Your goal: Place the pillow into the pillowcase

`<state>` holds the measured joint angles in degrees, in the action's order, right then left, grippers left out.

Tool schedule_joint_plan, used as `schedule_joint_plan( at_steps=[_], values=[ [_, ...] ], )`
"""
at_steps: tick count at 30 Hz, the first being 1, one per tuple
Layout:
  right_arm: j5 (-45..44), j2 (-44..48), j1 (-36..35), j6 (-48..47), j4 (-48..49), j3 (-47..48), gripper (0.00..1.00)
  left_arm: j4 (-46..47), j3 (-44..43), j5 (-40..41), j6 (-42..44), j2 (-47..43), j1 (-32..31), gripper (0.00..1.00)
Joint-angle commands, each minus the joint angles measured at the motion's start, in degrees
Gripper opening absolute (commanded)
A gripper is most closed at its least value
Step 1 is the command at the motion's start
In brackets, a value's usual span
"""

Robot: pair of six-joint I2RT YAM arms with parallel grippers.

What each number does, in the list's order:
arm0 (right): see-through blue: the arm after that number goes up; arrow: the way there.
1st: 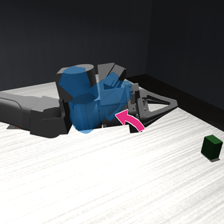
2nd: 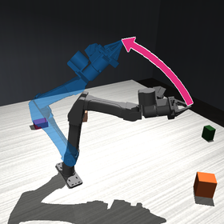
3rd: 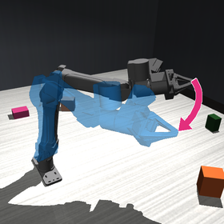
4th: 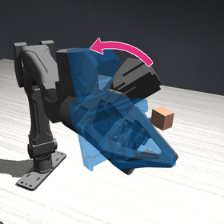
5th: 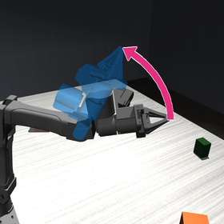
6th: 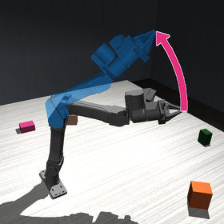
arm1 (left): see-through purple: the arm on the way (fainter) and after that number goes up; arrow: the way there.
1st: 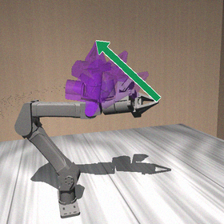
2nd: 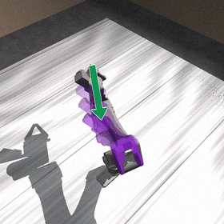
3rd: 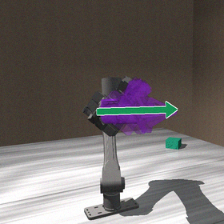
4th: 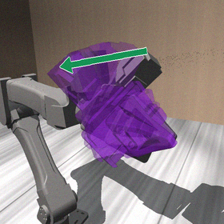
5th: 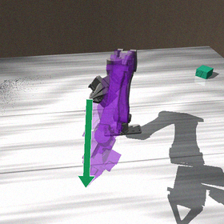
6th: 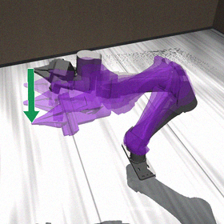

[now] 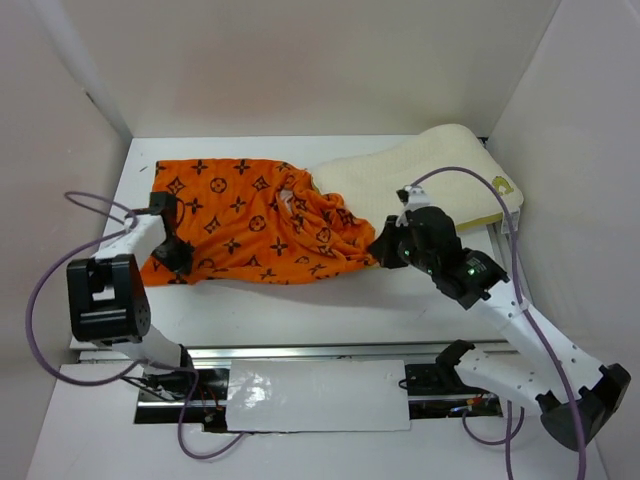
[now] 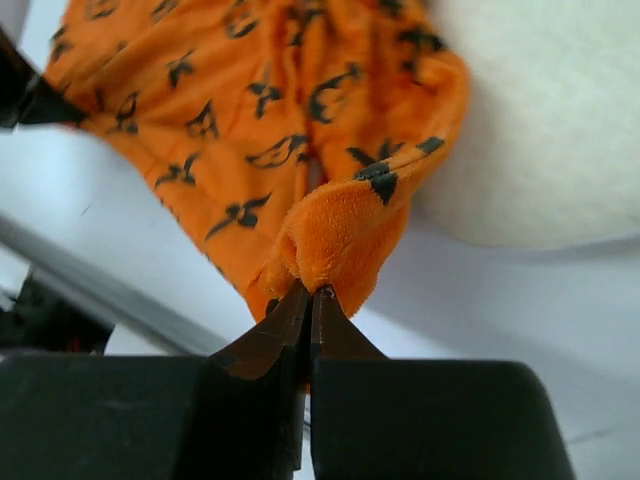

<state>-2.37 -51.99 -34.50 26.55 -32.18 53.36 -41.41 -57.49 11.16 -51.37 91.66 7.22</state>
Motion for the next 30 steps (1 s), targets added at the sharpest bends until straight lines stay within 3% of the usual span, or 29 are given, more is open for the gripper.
schedule_joint_plan(
  at_steps=[1, 5, 10, 11, 12, 13, 14, 16, 17, 18, 20, 22, 27, 30],
  values=[
    [6.76, -1.27, -5.04, -3.43, 5.03, 3.06, 0.01, -7.01, -1.13, 7.03, -1.62, -7.36, 5.59, 0.0],
    [3.09, -1.8, -11.19, -1.94, -2.59, 0.44, 0.01, -12.8, -1.13, 8.96, -4.69, -10.09, 6.31, 0.0],
    [1.93, 0.31, -19.8, 7.1, -12.28, -7.74, 0.01, -14.49, 0.01, 8.01, -5.84, -13.25, 6.93, 0.03],
    [2.63, 1.09, -20.95, 8.77, -12.81, -8.88, 0.03, -14.49, 0.54, 7.31, -5.32, -13.95, 6.93, 0.12],
    [2.64, 1.71, -23.22, 11.31, -12.29, -10.72, 0.08, -14.49, 0.54, 6.08, -4.79, -14.66, 6.93, 0.41],
    [3.24, 1.71, -24.03, 11.34, -12.29, -10.74, 0.25, -13.88, 0.54, 6.07, -4.27, -15.36, 6.93, 0.56],
    [1.6, 1.71, -24.73, 11.94, -12.29, -10.13, 0.35, -13.88, 0.54, 6.07, -4.26, -16.93, 6.93, 0.65],
    [-2.44, 1.71, -25.87, 10.73, -11.59, -6.11, 0.62, -13.88, -0.68, 5.46, -4.26, -18.52, 6.93, 0.72],
    [-7.68, 1.71, -25.88, 9.59, -10.98, -4.34, 0.92, -13.88, -1.21, 5.45, -3.65, -19.32, 6.93, 0.78],
    [-10.95, 0.76, -25.88, 8.45, -10.97, -2.49, 1.0, -13.88, -2.87, 4.76, -3.64, -20.54, 6.06, 0.81],
    [-20.16, -1.26, -24.74, 5.64, -11.49, 3.22, 1.0, -13.88, -4.81, 4.75, -2.16, -21.08, 5.0, 0.95],
    [-22.76, -5.74, -21.86, -0.75, -8.7, 6.73, 1.0, -11.43, -7.45, 3.71, -0.93, -21.61, 1.84, 0.95],
    [-16.96, -22.14, -13.15, -10.8, 3.42, 10.52, 0.93, -0.62, -12.01, -0.87, 2.51, -17.23, -9.91, 0.94],
    [-16.27, -30.07, -7.52, -15.28, 4.76, 16.23, 0.84, 2.03, -17.97, -0.35, 3.74, -9.5, -15.81, 0.95]
  ],
)
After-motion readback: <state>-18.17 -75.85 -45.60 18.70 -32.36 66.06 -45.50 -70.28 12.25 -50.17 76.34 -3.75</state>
